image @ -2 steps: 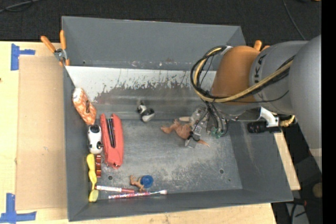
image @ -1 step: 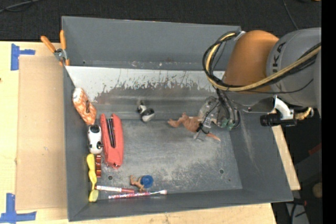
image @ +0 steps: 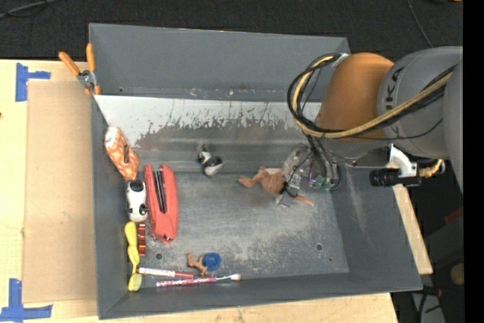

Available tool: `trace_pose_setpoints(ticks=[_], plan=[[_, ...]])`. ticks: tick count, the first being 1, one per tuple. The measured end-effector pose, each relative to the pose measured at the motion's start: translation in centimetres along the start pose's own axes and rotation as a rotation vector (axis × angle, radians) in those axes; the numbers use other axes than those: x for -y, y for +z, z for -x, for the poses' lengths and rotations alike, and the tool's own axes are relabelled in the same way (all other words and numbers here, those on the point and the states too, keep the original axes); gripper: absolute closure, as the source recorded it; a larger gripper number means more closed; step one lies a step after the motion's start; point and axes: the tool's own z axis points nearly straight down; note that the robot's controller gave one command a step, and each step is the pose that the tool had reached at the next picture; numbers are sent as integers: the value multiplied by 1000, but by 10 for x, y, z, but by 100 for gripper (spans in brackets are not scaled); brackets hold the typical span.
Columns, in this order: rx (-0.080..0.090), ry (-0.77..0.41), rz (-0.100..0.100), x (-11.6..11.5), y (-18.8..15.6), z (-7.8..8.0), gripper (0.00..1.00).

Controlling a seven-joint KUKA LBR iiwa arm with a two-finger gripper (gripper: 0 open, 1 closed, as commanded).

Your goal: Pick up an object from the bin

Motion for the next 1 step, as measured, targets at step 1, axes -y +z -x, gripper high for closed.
trace_pose_setpoints(ticks=[1], plan=[[-3, 21, 0, 2, 27, 10, 100]])
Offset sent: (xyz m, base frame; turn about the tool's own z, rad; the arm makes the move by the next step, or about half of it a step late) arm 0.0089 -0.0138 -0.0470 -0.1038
